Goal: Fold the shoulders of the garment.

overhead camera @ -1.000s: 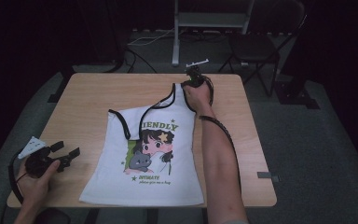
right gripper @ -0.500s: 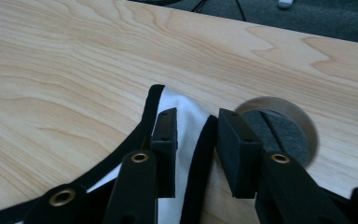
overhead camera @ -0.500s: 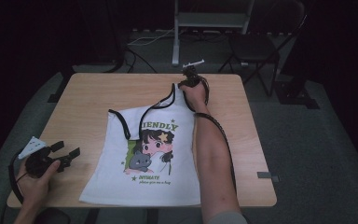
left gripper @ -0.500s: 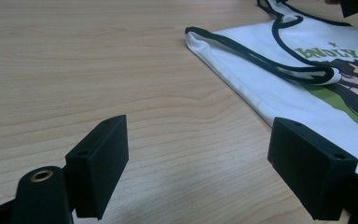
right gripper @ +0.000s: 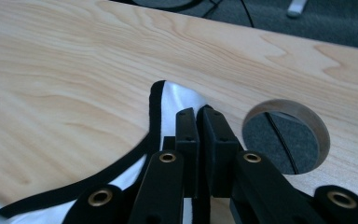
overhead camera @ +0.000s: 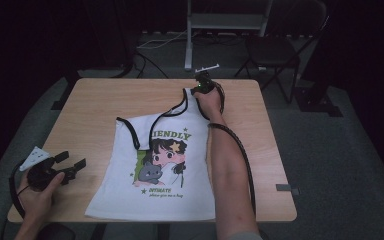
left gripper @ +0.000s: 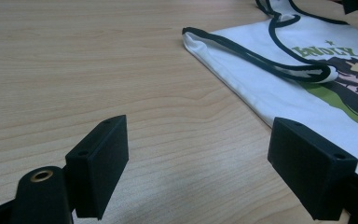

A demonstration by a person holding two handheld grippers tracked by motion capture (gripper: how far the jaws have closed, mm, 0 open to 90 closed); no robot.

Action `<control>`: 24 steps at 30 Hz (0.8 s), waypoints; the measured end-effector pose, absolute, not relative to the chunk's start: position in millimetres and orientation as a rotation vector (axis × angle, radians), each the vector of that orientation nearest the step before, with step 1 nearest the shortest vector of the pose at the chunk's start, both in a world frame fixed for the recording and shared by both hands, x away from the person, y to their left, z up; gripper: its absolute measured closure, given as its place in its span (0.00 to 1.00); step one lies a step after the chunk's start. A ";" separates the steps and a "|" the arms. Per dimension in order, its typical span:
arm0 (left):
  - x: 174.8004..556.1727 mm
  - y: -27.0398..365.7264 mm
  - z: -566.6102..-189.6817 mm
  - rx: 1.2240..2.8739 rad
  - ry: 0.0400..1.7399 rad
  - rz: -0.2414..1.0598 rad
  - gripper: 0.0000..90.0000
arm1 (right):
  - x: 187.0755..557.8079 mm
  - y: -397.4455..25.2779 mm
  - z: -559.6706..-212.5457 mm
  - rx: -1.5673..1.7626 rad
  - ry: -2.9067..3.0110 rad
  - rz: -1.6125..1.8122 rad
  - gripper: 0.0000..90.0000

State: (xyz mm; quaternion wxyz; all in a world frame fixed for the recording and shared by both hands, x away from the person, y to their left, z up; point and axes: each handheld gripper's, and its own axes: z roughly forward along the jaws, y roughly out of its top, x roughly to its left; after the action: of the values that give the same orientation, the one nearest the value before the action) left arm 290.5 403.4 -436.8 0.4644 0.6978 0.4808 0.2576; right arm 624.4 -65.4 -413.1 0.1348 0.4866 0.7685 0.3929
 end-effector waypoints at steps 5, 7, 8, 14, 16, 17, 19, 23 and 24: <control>290.7 401.9 -436.8 1.718 1.178 0.637 0.22 | 605.2 -59.9 -405.5 1.341 2.246 1.174 0.96; 290.3 401.4 -436.8 1.723 1.177 0.640 0.22 | 596.2 -59.6 -402.9 1.321 2.247 1.192 0.96; 290.2 401.4 -436.8 1.723 1.176 0.644 0.22 | 591.0 -59.7 -401.6 1.310 2.247 1.195 0.96; 289.9 402.1 -436.8 1.721 1.182 0.646 0.22 | 558.0 -53.9 -402.5 1.231 2.277 1.207 0.96; 290.1 402.1 -436.7 1.731 1.180 0.648 0.22 | 547.1 -51.3 -403.0 1.206 2.278 1.218 0.96; 290.2 401.6 -436.8 1.730 1.181 0.650 0.22 | 541.7 -50.3 -403.3 1.195 2.280 1.229 0.96; 290.4 401.0 -436.7 1.737 1.180 0.657 0.22 | 531.0 -46.2 -405.0 1.166 2.297 1.218 0.96; 290.6 401.9 -436.6 1.735 1.182 0.663 0.22 | 512.8 -40.0 -411.2 1.109 2.334 1.171 0.96; 290.5 402.1 -436.6 1.732 1.182 0.664 0.22 | 508.4 -39.2 -412.8 1.102 2.341 1.160 0.96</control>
State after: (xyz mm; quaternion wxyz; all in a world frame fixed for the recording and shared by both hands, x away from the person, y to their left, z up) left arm 290.5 402.1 -436.6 0.4539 0.7017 0.4788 0.2690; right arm 508.4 -39.2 -412.8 0.1525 0.3841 0.8159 0.4043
